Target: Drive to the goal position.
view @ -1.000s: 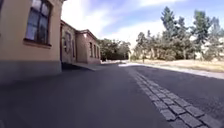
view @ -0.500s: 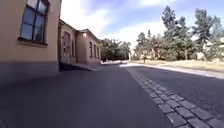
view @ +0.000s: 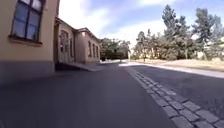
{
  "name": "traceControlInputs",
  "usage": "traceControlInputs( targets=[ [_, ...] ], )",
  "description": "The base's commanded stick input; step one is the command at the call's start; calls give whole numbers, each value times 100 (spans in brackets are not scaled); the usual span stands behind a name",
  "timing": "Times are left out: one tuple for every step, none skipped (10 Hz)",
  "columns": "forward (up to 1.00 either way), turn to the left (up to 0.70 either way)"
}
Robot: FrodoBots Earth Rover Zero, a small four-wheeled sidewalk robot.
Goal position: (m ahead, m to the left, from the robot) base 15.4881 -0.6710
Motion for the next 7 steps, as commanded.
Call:
traceControlInputs(
  targets=[
    [70,0],
    [70,0],
    [70,0],
    [70,0],
    [70,0],
    [70,0],
    [70,0]
  ],
)
